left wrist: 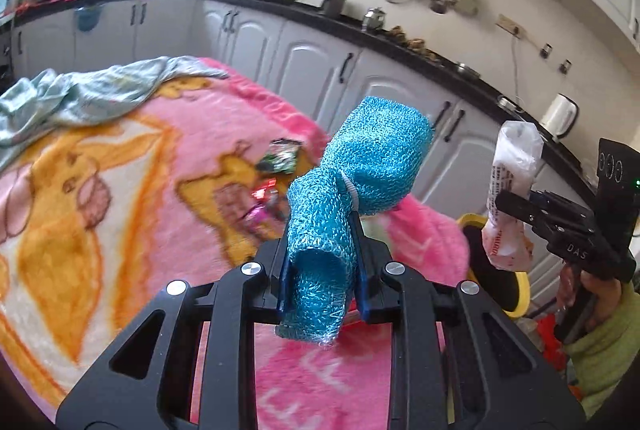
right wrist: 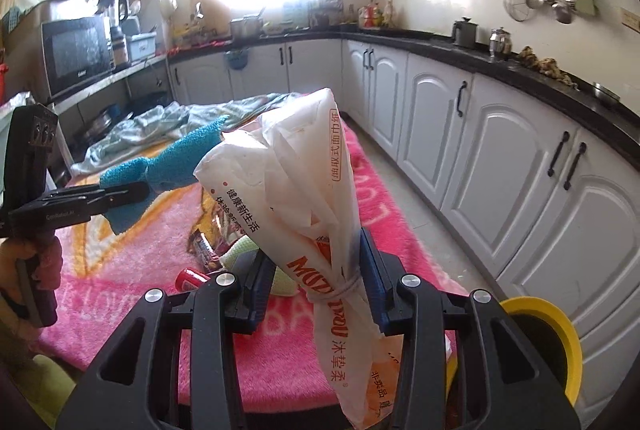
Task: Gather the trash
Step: 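Carry both items over the yellow bin and open both tools to drop them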
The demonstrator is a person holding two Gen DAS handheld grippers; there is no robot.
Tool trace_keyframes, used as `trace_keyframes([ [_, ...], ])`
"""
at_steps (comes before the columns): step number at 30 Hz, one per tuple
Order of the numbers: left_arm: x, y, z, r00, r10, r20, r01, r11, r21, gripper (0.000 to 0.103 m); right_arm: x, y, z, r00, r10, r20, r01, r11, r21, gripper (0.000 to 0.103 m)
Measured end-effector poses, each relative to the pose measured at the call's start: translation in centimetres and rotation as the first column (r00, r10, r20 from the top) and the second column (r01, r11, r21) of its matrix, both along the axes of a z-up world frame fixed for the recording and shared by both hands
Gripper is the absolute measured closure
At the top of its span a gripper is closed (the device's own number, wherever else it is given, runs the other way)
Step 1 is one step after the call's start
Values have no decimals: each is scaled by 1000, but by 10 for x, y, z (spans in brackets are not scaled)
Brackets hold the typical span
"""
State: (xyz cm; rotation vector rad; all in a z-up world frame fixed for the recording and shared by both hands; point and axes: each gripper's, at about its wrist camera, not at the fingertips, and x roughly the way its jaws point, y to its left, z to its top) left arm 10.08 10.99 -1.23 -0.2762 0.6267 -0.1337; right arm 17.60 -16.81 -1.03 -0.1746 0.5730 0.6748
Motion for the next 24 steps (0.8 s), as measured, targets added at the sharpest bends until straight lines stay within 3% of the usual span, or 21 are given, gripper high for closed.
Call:
trace_keyframes([
  [12,21,-65,21,991,-132,37,131,991,19,85,-10,-71,24,991,-131,40,128,989,72,65],
  [24,46,-137,27,963,-267,33,264,962,68,85,-12,-142,35,961,-273,46,262,951,161,65],
])
